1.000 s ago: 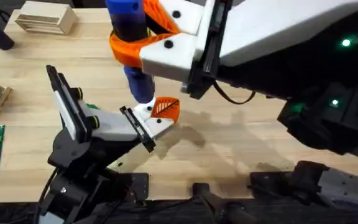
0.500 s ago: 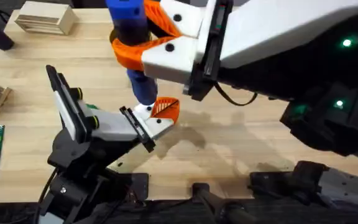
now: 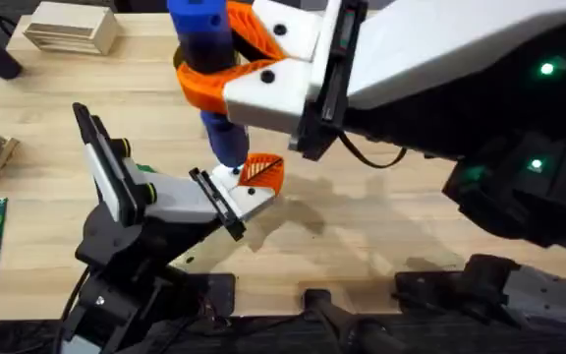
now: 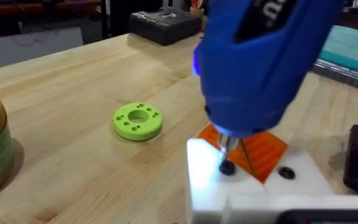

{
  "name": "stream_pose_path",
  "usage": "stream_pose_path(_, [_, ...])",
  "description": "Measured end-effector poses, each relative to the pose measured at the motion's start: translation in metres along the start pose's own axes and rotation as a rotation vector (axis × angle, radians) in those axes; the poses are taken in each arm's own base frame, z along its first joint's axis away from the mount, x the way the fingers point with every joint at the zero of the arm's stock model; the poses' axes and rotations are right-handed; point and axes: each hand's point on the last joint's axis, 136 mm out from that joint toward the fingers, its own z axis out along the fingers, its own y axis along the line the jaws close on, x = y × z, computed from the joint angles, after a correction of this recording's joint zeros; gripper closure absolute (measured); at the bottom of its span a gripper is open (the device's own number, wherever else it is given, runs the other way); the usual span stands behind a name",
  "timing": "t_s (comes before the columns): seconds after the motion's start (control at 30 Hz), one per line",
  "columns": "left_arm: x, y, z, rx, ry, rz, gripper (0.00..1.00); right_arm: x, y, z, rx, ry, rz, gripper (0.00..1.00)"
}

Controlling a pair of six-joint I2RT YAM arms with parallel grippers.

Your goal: Pick up the gripper from the table and insert it into the empty holder that is missing its gripper. Then pick up a screw, insert it into the mounting hole, and use the screwdriver to tighten it. Finally, clean up the table by picking up the vegetable and placing it into the bucket.

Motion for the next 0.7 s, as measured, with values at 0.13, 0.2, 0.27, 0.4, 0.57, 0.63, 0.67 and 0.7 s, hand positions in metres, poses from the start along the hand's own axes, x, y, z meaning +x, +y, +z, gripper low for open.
stream_pose_path(0.13, [0.0,0.0,0.0,0.0,0.0,0.0,0.996,-0.0005,0.001,0.0002,-0.003,-0.002,0.0,0.971])
stream_pose_path(0.2, [-0.0001,0.0,0.0,0.0,0.0,0.0,0.996,-0.0007,0.001,0.0002,-0.002,-0.003,0.001,0.971])
stream_pose_path(0.27, [0.0,0.0001,0.0,0.0,0.0,0.0,0.996,-0.0013,0.0009,0.0002,-0.002,-0.005,0.004,0.971])
stream_pose_path(0.4, [0.0,0.0,0.0,0.0,0.0,0.0,0.996,-0.0017,0.0009,0.0002,-0.002,-0.007,0.01,0.971])
stream_pose_path(0.57, [0.0,0.0001,0.0,0.0,0.0,0.0,0.996,-0.0017,0.0009,0.0002,-0.002,-0.007,0.01,0.971])
stream_pose_path(0.63, [-0.0001,0.0,0.0,0.0,0.0,0.0,0.996,-0.0017,0.0009,0.0002,-0.002,-0.007,0.01,0.971])
stream_pose_path(0.67, [-0.0001,0.0,0.0,0.0,0.0,0.0,0.996,-0.0017,0.0009,0.0002,-0.002,-0.007,0.01,0.971])
stream_pose_path(0.7, [-0.0001,0.0,0.0,0.0,0.0,0.0,0.996,0.0022,0.0012,0.0002,-0.003,0.009,0.016,0.971])
